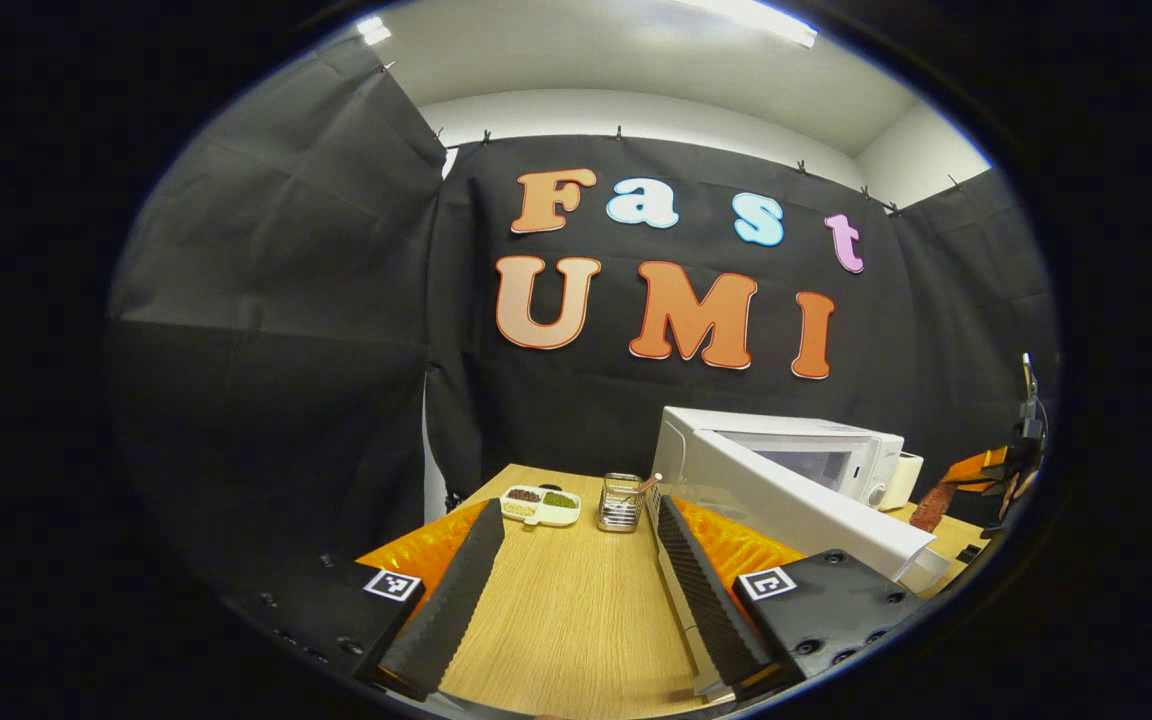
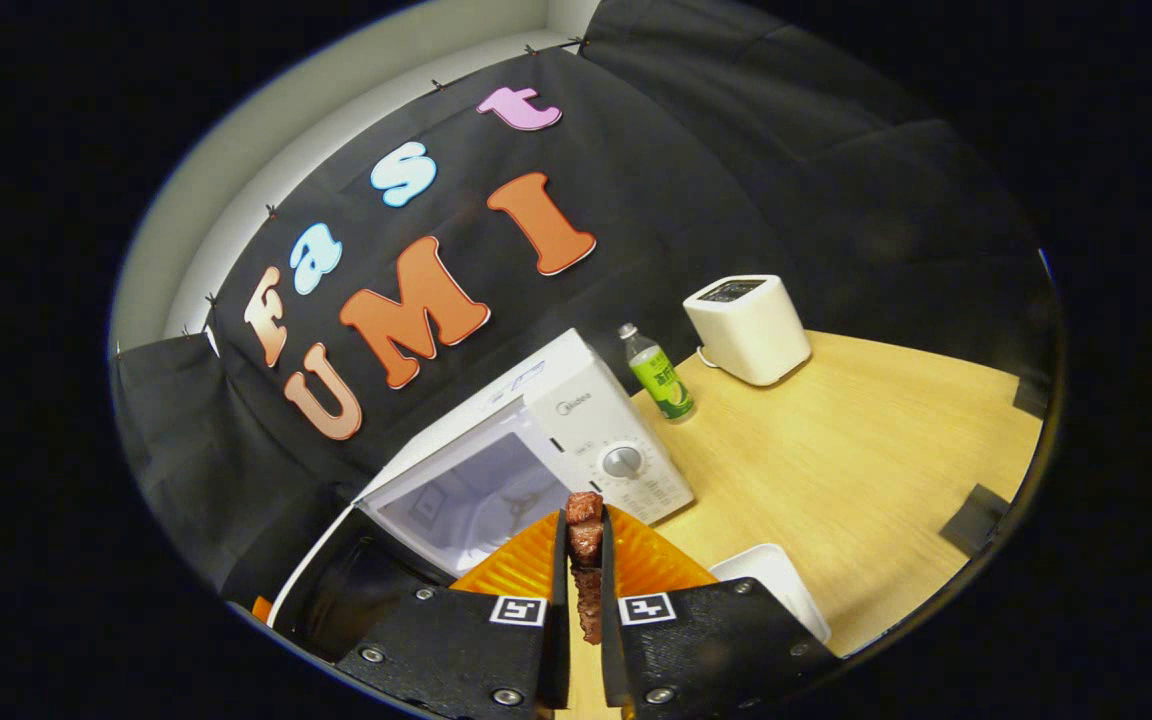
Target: Open the microwave oven with the left hand, put the food in, and close the microwave oven.
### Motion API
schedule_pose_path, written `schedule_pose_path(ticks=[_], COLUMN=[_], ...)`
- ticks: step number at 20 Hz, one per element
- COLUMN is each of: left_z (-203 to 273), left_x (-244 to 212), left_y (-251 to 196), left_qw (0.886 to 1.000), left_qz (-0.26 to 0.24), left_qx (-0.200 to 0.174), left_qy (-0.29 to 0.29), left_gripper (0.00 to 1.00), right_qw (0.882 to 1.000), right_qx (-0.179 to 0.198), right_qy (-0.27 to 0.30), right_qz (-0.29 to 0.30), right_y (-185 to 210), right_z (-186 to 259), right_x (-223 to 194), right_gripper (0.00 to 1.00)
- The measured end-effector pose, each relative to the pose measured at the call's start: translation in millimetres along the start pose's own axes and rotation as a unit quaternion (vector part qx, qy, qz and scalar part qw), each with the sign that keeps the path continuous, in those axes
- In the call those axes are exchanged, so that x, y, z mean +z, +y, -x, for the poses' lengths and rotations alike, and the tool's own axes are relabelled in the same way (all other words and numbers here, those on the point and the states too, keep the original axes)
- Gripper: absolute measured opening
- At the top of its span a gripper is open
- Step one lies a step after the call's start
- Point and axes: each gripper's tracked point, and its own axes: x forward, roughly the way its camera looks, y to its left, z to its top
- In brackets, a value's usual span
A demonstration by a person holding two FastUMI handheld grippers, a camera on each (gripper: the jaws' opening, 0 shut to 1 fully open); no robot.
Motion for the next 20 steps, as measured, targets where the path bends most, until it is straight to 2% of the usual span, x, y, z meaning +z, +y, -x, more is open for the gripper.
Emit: schedule_pose_path(ticks=[5, 7, 8, 11, 14, 18, 20], left_z=[-1, -1, -1, -1, 3, -4, -13], left_x=[-3, 0, 2, 2, 8, 12, 17], left_y=[-6, 2, 3, 14, 24, 36, 32], left_qw=[1.0, 1.0, 1.0, 1.0, 1.0, 1.0, 1.0], left_qz=[0.004, 0.013, 0.016, 0.009, 0.006, -0.005, -0.001], left_qx=[-0.019, -0.016, -0.017, -0.01, 0.007, 0.025, 0.017], left_qy=[0.005, 0.001, -0.003, -0.005, -0.011, -0.012, -0.01], left_gripper=[0.99, 0.97, 0.99, 0.97, 0.99, 0.97, 0.99], right_qw=[0.999, 0.998, 0.998, 0.997, 0.996, 0.99, 0.99], right_qx=[0.025, 0.03, 0.029, 0.019, 0.007, 0.005, -0.002], right_qy=[0.018, 0.026, 0.031, 0.023, 0.014, -0.014, -0.033], right_qz=[-0.032, -0.044, -0.05, -0.077, -0.087, -0.137, -0.138], right_y=[61, 78, 84, 92, 96, 105, 107], right_z=[-41, -60, -71, -102, -135, -178, -196], right_x=[-39, -56, -63, -76, -84, -78, -79], right_gripper=[0.12, 0.12, 0.12, 0.12, 0.12, 0.12, 0.12])
